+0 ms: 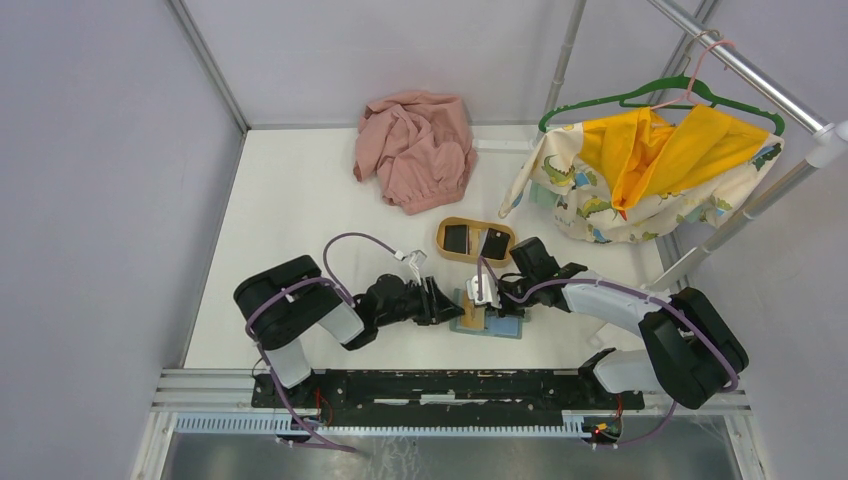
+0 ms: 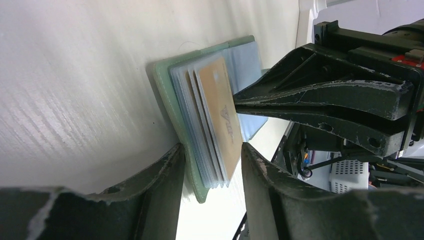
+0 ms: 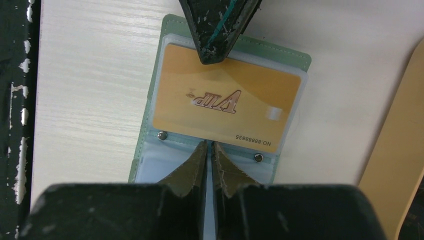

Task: Put the credit cards into the card holder
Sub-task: Close the card holder at the center of the board.

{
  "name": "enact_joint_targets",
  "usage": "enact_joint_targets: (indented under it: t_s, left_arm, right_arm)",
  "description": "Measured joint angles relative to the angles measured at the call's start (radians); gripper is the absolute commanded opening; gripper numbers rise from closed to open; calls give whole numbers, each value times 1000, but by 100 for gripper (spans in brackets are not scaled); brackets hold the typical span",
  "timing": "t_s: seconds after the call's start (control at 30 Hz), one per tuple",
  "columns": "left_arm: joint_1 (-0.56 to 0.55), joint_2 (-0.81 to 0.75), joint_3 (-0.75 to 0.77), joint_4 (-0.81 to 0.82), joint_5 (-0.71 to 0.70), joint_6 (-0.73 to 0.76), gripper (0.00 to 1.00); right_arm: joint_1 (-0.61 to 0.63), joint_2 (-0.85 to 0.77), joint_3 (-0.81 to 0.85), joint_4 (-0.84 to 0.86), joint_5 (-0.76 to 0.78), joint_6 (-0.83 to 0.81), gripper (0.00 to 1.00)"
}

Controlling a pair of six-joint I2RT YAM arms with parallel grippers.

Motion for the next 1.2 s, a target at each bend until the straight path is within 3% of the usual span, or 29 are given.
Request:
enact_joint_targets:
  t_s: [0.37, 0.57, 0.77, 0.97, 1.2]
  left_arm:
    - [-39, -2, 46, -41, -10, 1, 41]
    - [-64, -57, 90, -193, -69, 16, 20]
    - [-84, -155, 129, -390, -167, 61, 18]
    - [-116, -291, 201, -689, -326, 156, 18]
    - [-165, -320, 352, -1020, -499, 234, 18]
  right_arm:
    - [0, 4, 0, -31, -29, 21, 12]
    - [0, 4, 4, -40, -29, 24, 17]
    - [-8, -29, 10, -56, -29, 28, 27]
    - [-45, -117, 14, -69, -48, 27, 29]
    - [-99, -156, 34, -115, -92, 18, 37]
